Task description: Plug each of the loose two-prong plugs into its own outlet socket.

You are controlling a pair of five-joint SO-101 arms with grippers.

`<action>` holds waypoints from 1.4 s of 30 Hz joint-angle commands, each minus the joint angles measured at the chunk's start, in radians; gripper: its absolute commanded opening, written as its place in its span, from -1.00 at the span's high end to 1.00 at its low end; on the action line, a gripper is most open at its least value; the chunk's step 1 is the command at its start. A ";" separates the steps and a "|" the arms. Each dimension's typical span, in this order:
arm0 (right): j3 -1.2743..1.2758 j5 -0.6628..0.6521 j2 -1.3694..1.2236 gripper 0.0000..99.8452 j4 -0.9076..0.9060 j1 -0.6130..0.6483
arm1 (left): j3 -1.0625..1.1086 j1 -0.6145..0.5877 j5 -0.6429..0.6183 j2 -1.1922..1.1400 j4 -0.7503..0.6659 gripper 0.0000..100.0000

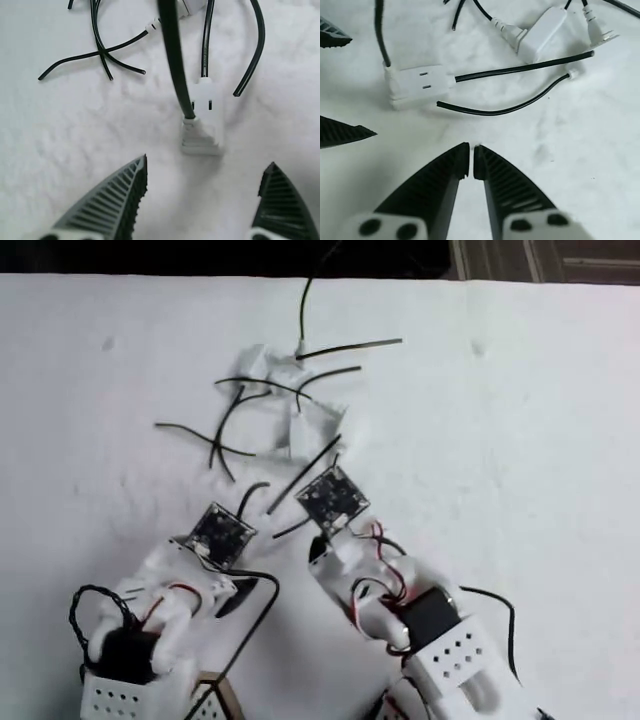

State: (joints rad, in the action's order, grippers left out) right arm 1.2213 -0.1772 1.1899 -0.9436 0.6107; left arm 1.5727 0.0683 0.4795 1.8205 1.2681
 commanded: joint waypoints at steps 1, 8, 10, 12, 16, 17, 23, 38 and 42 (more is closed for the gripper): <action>-0.012 0.002 0.016 0.96 0.021 -0.045 | -0.017 0.012 0.000 -0.007 -0.014 0.30; -0.012 0.002 0.015 0.96 0.021 -0.047 | -0.161 0.012 -0.035 -0.058 0.049 0.30; -0.012 0.002 0.015 0.96 0.021 -0.045 | -0.190 0.012 -0.035 -0.151 0.032 0.30; -0.012 0.002 0.015 0.96 0.021 -0.048 | -0.235 0.010 -0.040 -0.278 0.003 0.30; -0.011 0.002 0.015 0.96 0.021 -0.042 | -0.336 0.012 -0.041 -0.527 -0.043 0.30; -0.009 0.002 0.015 0.96 0.021 -0.044 | -0.345 0.012 -0.041 -0.576 -0.061 0.30; -0.008 0.002 0.015 0.96 0.021 -0.044 | -0.339 0.012 -0.041 -0.826 -0.264 0.30; -0.012 0.002 0.016 0.96 0.065 -0.142 | -0.660 0.058 -0.100 -1.511 -0.411 0.61; -0.012 0.002 0.016 0.96 0.079 -0.166 | -0.752 0.079 -0.097 -1.610 -0.356 0.65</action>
State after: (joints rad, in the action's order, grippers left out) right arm 1.2213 -0.1772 1.1899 -0.8853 0.4649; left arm 0.9283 0.1266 0.3890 0.2862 0.8723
